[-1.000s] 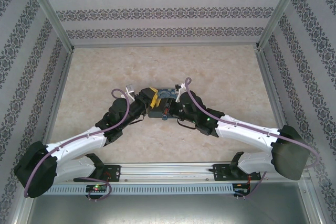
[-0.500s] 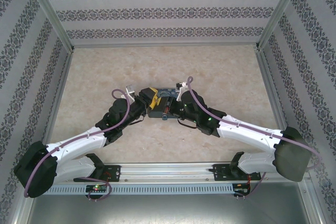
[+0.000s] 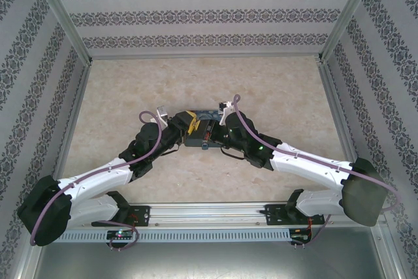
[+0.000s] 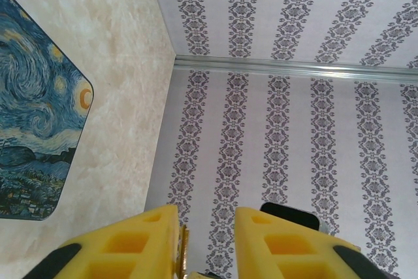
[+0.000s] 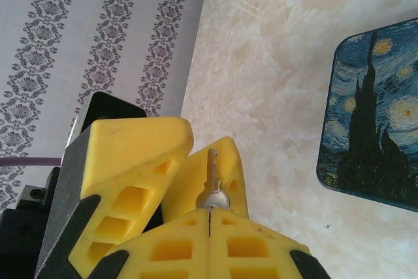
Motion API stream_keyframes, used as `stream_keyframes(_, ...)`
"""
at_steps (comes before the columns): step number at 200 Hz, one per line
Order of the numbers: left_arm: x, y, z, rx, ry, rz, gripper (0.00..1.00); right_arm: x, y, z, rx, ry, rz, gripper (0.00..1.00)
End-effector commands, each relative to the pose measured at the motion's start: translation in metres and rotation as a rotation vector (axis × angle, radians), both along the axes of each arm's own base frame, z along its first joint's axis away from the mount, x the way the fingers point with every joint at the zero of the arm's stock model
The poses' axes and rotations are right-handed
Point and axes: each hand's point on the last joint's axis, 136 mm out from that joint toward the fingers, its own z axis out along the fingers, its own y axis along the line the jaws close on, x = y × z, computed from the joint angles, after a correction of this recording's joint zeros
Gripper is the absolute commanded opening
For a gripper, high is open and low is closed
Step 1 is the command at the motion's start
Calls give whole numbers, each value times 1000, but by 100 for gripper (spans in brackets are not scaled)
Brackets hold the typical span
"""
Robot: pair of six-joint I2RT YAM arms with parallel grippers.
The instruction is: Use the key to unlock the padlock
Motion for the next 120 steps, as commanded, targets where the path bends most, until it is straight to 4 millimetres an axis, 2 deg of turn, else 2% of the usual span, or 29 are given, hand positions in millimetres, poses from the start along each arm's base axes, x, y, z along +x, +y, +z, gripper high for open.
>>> stream_keyframes(1, -3, -1, -12, 37, 13, -3, 26, 6, -2, 19, 30, -37, -18, 0)
stream_keyframes(25, -3, -1, -12, 38, 11, -2, 25, 5, -3, 19, 29, -38, -15, 0)
stream_keyframes(51, -3, 0, -12, 42, 13, -1, 35, 6, -2, 20, 30, -41, -11, 0)
stream_keyframes(63, -3, -1, -13, 43, 15, -3, 36, 5, -2, 20, 30, -41, -10, 0)
stream_keyframes(120, -4, -1, -14, 49, 12, -6, 27, 6, 0, 22, 34, -44, -2, 0)
